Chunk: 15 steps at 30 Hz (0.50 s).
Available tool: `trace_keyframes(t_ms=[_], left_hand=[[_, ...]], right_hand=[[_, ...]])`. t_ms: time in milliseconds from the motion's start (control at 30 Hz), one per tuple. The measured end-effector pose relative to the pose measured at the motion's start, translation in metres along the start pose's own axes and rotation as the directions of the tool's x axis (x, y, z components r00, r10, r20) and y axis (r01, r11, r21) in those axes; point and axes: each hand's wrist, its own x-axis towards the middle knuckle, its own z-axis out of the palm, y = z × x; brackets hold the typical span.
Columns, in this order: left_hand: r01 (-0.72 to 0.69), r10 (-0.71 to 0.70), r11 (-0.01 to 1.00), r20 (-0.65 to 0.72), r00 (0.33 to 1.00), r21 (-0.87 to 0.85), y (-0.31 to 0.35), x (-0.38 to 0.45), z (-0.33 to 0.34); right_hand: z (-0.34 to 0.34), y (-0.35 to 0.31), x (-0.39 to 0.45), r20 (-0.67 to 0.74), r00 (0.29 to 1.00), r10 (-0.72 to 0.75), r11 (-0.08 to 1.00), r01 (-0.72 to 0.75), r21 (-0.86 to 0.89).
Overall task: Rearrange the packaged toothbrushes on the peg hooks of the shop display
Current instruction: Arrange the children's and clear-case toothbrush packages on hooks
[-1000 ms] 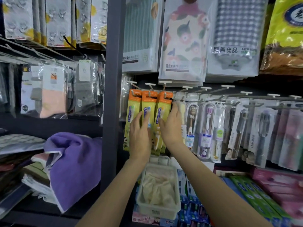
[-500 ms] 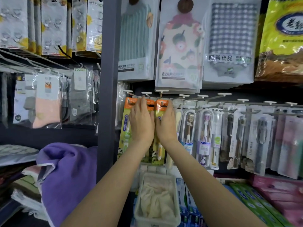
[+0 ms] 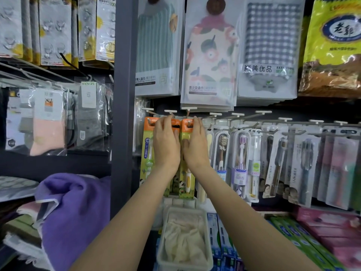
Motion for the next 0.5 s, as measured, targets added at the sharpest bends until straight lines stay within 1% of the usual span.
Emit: trace_keyframes(t_ms=[133,333,500], left_hand=[[-0.004,0.004,1.0,0.019,1.0,0.007,-0.0006,0.0028,-0.0018],[0.007,-0.006,1.0,0.008,1.0,-0.024,0.0003,0.0052,-0.002],[0.082,-0.083,0.995,-0.009,0.997,-0.058,0.002,0.0075,-0.0037]], right_hand=[[-0.003,-0.0029,-0.0023,-0.003,1.0,-0.023,1.0,0.023,-0.01],[-0.0024,-0.0038,-0.0032,-0.006,1.0,0.0,0.999,0.0,-0.038],[-0.0031,-0.0031,-0.0041,-0.02,1.0,-0.016,0.999,0.016,-0.036]])
